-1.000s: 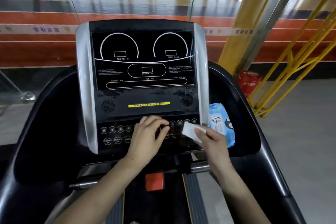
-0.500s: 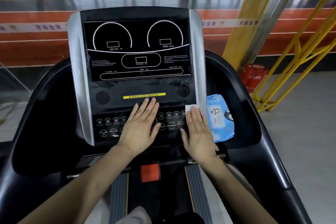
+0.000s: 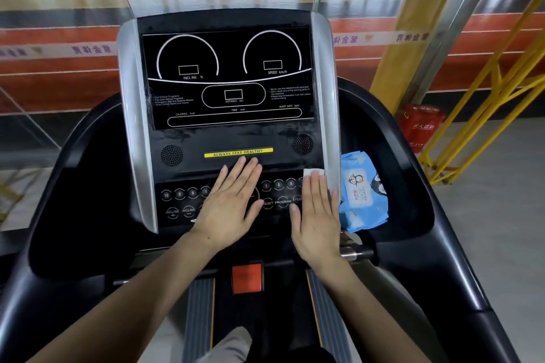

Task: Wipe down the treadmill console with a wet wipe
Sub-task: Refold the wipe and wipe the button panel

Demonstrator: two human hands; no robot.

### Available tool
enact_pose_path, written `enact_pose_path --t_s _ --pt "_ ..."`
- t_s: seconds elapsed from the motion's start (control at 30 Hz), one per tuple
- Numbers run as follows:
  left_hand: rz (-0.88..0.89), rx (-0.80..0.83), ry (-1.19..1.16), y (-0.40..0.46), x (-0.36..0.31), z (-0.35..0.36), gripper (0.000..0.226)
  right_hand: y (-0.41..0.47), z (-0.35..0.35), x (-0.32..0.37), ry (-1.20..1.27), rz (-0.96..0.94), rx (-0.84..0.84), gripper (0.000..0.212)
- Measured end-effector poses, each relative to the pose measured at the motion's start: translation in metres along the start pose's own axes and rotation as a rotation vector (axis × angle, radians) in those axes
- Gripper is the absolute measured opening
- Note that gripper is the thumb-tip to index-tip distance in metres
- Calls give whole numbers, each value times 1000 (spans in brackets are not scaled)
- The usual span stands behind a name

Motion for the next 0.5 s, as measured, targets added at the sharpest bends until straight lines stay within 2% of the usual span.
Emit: enact_pose_path --t_s 0.13,0.2,0.37,0.5 --pt "24 -6 -23 1 1 -1 69 11 6 35 -26 -120 47 69" --pt "22 -12 -7 -1 4 -3 67 12 3 31 -63 -138 64 70" --pt "-74 -69 28 -11 22 -7 68 5 -15 -17 -78 40 3 70" --pt "-71 -87 26 -11 22 -6 66 14 0 32 -25 -89 49 70"
Point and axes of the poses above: each hand's wrist, its own y-axis towards the middle knuckle, its own z-axis out of the palm, x = y × z, the point moved 8 cm from there along y, towards the middle knuckle, and after that the axes turned 9 degrees about -z, right-handed, at the moved point
